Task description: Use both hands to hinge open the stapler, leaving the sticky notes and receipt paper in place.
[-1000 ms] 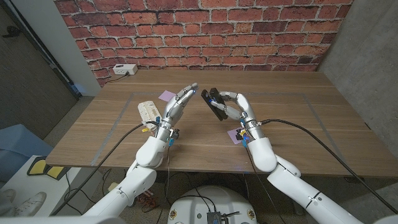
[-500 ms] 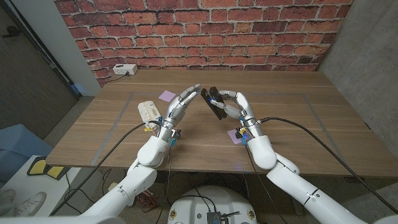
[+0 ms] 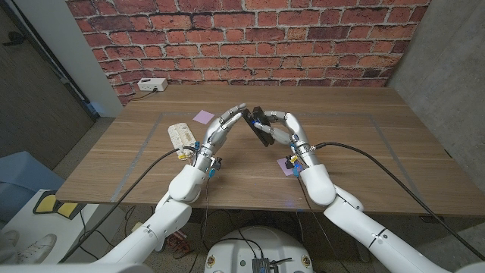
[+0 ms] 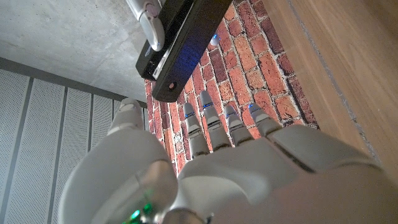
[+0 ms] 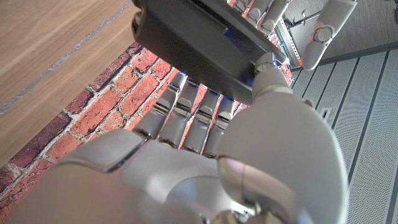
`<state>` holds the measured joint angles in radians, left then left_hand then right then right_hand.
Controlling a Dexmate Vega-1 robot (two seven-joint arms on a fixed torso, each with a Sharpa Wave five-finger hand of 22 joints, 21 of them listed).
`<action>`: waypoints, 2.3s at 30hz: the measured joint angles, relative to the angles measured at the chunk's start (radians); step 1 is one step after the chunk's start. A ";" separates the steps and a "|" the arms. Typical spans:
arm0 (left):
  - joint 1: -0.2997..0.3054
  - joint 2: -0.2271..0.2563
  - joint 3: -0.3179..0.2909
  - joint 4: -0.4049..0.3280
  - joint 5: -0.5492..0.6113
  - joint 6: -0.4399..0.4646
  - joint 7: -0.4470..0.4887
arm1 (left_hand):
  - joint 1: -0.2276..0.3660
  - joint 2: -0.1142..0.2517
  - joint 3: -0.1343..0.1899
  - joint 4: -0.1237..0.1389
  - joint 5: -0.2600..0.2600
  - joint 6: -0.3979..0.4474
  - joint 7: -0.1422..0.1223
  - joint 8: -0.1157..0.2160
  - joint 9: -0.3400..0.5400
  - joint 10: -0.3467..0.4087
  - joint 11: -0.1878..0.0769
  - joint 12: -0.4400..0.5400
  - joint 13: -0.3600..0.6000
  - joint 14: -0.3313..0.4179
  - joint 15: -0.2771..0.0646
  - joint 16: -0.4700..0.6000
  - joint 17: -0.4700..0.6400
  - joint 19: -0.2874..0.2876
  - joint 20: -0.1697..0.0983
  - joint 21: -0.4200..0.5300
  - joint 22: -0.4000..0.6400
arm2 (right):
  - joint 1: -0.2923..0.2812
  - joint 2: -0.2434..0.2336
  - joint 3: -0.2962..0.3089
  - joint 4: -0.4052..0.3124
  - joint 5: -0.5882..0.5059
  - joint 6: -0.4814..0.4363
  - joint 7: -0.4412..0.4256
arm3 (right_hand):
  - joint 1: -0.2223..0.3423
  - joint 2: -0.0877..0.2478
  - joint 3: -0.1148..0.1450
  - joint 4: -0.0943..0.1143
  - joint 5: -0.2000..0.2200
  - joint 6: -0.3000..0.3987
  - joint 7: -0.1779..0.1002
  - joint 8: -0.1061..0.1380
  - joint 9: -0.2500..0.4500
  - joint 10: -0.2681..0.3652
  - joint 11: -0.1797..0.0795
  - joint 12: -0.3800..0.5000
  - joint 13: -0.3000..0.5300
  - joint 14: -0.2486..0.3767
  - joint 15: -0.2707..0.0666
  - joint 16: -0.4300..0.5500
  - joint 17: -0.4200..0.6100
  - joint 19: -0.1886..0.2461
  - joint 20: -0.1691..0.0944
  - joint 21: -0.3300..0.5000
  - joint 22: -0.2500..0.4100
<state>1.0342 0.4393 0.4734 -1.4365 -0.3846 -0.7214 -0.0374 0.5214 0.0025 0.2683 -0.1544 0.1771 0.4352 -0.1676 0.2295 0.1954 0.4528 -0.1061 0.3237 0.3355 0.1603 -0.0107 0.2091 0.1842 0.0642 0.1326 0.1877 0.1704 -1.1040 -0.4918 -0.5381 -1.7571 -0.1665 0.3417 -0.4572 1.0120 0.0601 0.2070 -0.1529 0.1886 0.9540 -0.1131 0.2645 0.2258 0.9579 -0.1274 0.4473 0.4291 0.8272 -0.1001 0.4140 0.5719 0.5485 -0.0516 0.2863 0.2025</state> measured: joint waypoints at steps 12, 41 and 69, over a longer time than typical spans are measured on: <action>-0.009 0.002 0.009 0.003 0.004 0.014 0.001 | 0.000 0.000 0.000 0.008 0.004 0.044 0.005 0.007 0.000 0.058 -0.019 0.020 0.015 0.034 0.011 0.010 0.005 0.014 0.025 0.006 0.004 | 0.008 0.001 -0.010 0.005 -0.004 0.009 0.014 | -0.001 0.001 0.000 0.000 0.000 0.000 0.000 -0.004 0.000 0.000 0.000 -0.004 0.006 0.000 0.000 -0.004 0.001 0.000 0.000 0.000 0.000; -0.020 0.003 0.022 0.006 -0.005 0.029 -0.011 | 0.080 0.091 0.078 0.001 0.008 0.245 0.013 0.049 0.000 0.177 -0.077 0.061 0.088 0.092 -0.032 0.024 0.014 0.032 0.071 0.013 0.009 | 0.008 0.013 -0.005 0.026 0.002 0.053 0.012 | -0.001 0.001 0.000 0.000 0.000 0.000 0.000 -0.002 0.005 0.000 0.000 0.000 0.012 0.013 -0.006 -0.011 0.010 0.000 0.000 0.008 0.000; 0.004 0.000 0.016 -0.031 -0.012 0.085 0.042 | 0.160 0.081 0.234 0.008 0.003 0.321 0.075 0.073 0.003 0.320 -0.068 0.133 0.141 0.160 -0.032 0.106 0.071 0.054 0.050 0.021 0.014 | 0.012 0.027 -0.003 0.054 0.009 0.086 0.009 | -0.001 0.001 0.000 0.000 -0.003 0.000 0.000 -0.005 0.004 0.003 -0.003 0.000 0.015 0.016 -0.005 -0.019 0.015 0.000 0.000 0.015 0.000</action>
<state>1.0379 0.4390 0.4899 -1.4674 -0.3963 -0.6361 0.0046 0.6813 0.0834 0.5022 -0.1468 0.1804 0.7562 -0.0928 0.3025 0.1979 0.7732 -0.1741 0.4569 0.4768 0.3202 -0.0428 0.3148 0.2551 0.1178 0.1824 0.2088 0.1841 -1.0923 -0.4644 -0.5415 -1.7029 -0.1580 0.4275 -0.4485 1.0114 0.0608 0.2070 -0.1528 0.1854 0.9541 -0.1128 0.2596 0.2301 0.9612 -0.1307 0.4475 0.4443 0.8436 -0.1051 0.3955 0.5865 0.5484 -0.0516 0.3009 0.2021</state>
